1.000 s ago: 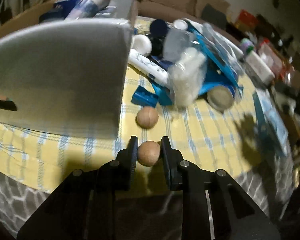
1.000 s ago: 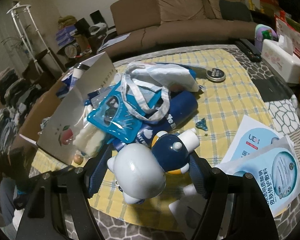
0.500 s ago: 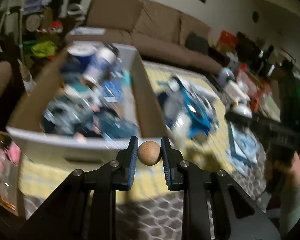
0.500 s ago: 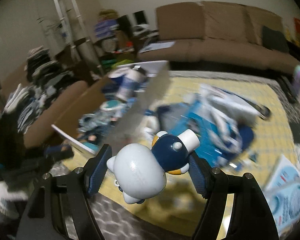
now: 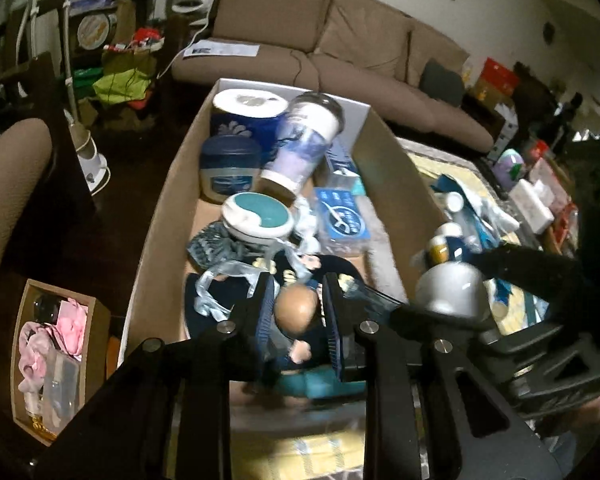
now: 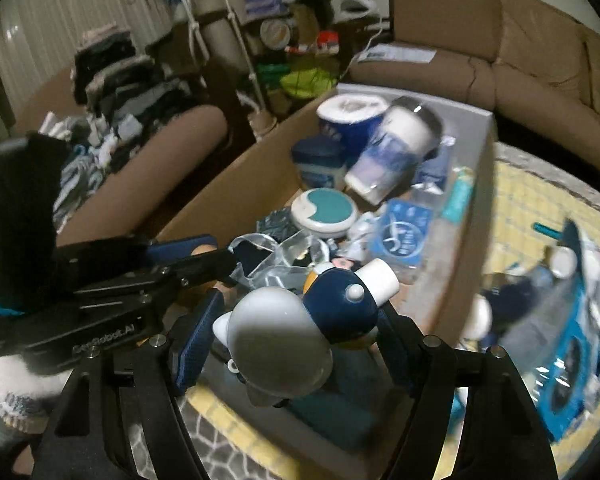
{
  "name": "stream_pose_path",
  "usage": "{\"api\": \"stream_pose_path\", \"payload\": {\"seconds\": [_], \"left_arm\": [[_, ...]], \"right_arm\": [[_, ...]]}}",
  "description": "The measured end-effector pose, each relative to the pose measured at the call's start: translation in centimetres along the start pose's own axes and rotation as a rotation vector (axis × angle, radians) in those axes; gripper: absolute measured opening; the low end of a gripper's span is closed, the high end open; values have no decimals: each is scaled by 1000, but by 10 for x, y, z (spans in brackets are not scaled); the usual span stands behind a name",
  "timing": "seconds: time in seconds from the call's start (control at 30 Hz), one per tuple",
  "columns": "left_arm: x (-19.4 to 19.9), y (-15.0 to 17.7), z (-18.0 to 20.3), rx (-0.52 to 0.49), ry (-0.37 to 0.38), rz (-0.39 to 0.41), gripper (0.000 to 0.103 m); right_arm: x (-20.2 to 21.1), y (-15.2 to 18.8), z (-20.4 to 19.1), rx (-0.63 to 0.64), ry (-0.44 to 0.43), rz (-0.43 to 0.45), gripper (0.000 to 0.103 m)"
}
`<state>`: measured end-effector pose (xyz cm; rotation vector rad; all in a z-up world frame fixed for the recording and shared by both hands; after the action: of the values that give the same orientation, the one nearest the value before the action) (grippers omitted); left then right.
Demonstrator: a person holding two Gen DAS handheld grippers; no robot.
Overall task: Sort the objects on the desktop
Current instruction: 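Carry the wooden ball and penguin figure over the cardboard box with both grippers, then open both grippers to release the penguin and wooden ball into the box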
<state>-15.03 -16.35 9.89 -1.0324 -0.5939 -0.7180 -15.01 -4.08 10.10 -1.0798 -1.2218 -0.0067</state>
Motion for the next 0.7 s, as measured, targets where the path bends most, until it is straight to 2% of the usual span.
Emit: {"api": "stream_pose_path", "payload": {"seconds": [0.07,0.13,0.2,0.3,0.4,0.47,0.7], "left_arm": [[-1,-4,-7,19,-2,1,31],[1,-7,-15,47,18,1,47],[6,-9,-21,60,29,12,55],[12,-10,-25,64,35,23,57],[18,-9,-28,78,38,32,63],[22,-7,-28,79,39,33,64],[37,10,-13,38,36,25,80]], "right_arm": [[-15,-3,0,-15,-18,-20,76],[-24,-2,6,-55,-39,-26,76],[-26,1,13,-97,-44,-25,76],[-22,4,20,-118,-33,-18,77],[-12,3,23,-147,-56,3,83],[-5,1,24,-170,-73,18,83],[27,-1,13,-134,-9,25,84]]}}
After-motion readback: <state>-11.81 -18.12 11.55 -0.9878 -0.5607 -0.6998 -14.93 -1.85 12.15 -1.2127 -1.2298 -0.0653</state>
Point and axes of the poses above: each gripper's, at about its wrist camera, not at the fingertips, and x roughly against the way its jaws point, z to its right, y to its underside, the point moved 3 cm from there along -x, roughly the way its jaws point, and after that the axes turned 14 degrees about x, right-handed, at the moved point
